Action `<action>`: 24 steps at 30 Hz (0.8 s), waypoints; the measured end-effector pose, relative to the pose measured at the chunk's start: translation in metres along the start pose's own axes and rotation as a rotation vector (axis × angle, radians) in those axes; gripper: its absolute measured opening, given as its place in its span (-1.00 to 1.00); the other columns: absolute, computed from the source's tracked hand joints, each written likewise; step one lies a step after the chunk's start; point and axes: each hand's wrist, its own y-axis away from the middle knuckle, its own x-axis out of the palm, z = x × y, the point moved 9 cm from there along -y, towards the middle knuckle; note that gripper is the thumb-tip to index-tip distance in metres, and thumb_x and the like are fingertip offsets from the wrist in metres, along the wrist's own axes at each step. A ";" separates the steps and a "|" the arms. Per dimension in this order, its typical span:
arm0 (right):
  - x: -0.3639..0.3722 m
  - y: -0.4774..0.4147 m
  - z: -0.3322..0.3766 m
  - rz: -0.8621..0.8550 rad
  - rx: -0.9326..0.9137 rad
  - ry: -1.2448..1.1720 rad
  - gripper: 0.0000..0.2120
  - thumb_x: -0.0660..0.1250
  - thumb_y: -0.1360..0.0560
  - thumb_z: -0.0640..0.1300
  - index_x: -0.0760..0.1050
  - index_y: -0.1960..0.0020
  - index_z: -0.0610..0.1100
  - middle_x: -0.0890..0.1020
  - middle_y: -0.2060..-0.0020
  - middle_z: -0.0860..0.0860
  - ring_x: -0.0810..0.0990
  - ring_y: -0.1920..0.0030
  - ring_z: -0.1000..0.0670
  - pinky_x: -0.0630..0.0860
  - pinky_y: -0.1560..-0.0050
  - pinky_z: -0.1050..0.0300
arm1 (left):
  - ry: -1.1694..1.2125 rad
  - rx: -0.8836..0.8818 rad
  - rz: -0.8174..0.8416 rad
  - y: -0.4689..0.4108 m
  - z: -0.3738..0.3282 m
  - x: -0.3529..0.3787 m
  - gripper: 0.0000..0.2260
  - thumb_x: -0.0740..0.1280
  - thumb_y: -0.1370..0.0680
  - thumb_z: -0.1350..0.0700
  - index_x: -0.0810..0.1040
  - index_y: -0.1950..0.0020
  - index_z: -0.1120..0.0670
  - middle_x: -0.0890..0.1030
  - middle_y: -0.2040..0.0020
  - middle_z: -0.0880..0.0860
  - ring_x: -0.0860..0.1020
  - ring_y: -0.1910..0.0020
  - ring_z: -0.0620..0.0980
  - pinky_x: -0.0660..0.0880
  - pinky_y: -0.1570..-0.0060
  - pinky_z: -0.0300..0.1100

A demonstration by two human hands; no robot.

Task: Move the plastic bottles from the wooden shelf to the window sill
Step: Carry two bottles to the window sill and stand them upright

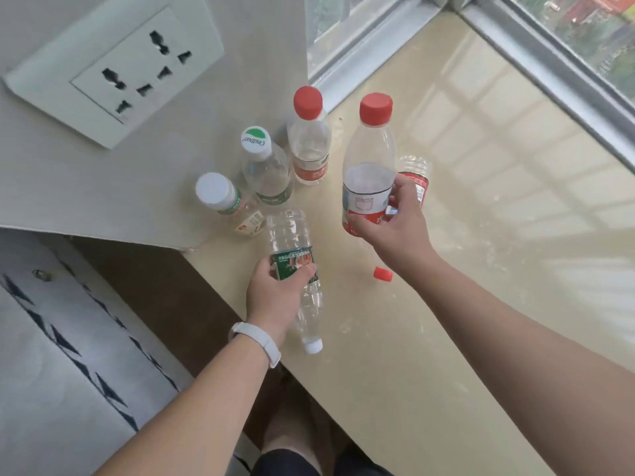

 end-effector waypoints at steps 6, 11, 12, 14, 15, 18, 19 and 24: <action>0.018 -0.022 -0.021 -0.021 0.011 -0.011 -0.48 0.55 -0.38 -0.15 0.34 -0.20 0.06 0.57 0.01 0.15 0.60 0.10 0.32 0.61 0.03 0.20 | -0.019 -0.039 -0.021 -0.014 0.020 0.011 -0.76 0.57 -0.38 0.00 0.63 0.01 -0.06 0.72 0.13 -0.11 0.70 0.13 -0.08 0.62 0.11 -0.11; 0.029 -0.038 -0.023 -0.040 -0.018 0.042 -0.42 0.55 -0.35 -0.02 0.28 -0.22 0.13 0.54 -0.07 0.15 0.58 -0.04 0.24 0.61 -0.08 0.04 | -0.037 -0.062 -0.051 -0.013 0.024 0.017 -0.71 0.58 -0.38 -0.04 0.59 -0.01 -0.05 0.70 0.11 -0.10 0.69 0.15 -0.09 0.64 0.09 -0.07; 0.031 -0.041 -0.022 -0.043 -0.027 0.061 -0.40 0.54 -0.33 0.02 0.26 -0.22 0.15 0.54 -0.09 0.13 0.58 -0.07 0.19 0.60 -0.08 -0.02 | -0.046 -0.063 -0.064 -0.014 0.024 0.017 -0.67 0.58 -0.38 -0.06 0.57 -0.03 -0.03 0.70 0.09 -0.08 0.68 0.15 -0.09 0.63 0.08 -0.07; 0.034 -0.045 -0.018 -0.052 -0.058 0.086 -0.38 0.54 -0.32 0.04 0.25 -0.22 0.16 0.53 -0.10 0.13 0.57 -0.11 0.11 0.59 -0.09 -0.06 | -0.058 -0.061 -0.090 -0.013 0.023 0.015 -0.61 0.59 -0.37 -0.10 0.54 -0.05 0.02 0.68 0.08 -0.06 0.67 0.14 -0.08 0.62 0.08 -0.08; 0.035 -0.046 -0.018 -0.054 -0.072 0.091 -0.37 0.55 -0.33 0.03 0.25 -0.24 0.13 0.52 -0.10 0.14 0.57 -0.11 0.10 0.58 -0.11 -0.06 | -0.060 -0.061 -0.096 -0.012 0.023 0.015 -0.59 0.59 -0.37 -0.11 0.52 -0.06 0.03 0.67 0.08 -0.05 0.66 0.14 -0.08 0.61 0.09 -0.09; 0.037 -0.044 -0.018 -0.022 -0.113 0.136 -0.34 0.54 -0.37 -0.01 0.26 -0.33 0.00 0.53 -0.15 0.10 0.56 -0.13 0.08 0.55 -0.14 0.00 | -0.073 -0.045 -0.084 -0.011 0.021 0.016 -0.57 0.58 -0.39 -0.12 0.49 -0.06 0.04 0.65 0.09 -0.05 0.65 0.14 -0.09 0.58 0.11 -0.11; 0.038 -0.044 -0.018 -0.005 -0.123 0.158 -0.34 0.54 -0.38 -0.02 0.26 -0.34 -0.02 0.52 -0.16 0.09 0.56 -0.13 0.08 0.54 -0.14 0.03 | -0.082 -0.040 -0.080 -0.011 0.020 0.015 -0.58 0.58 -0.40 -0.13 0.48 -0.06 0.04 0.65 0.08 -0.05 0.64 0.14 -0.09 0.57 0.12 -0.12; 0.037 -0.040 -0.026 0.025 -0.097 0.213 -0.31 0.53 -0.37 0.01 0.24 -0.35 0.00 0.50 -0.14 0.14 0.54 -0.14 0.06 0.54 -0.12 -0.02 | -0.152 0.055 -0.042 -0.004 0.014 0.013 -0.60 0.51 -0.48 -0.08 0.44 -0.17 0.04 0.60 -0.07 -0.06 0.61 0.02 -0.13 0.48 0.08 -0.20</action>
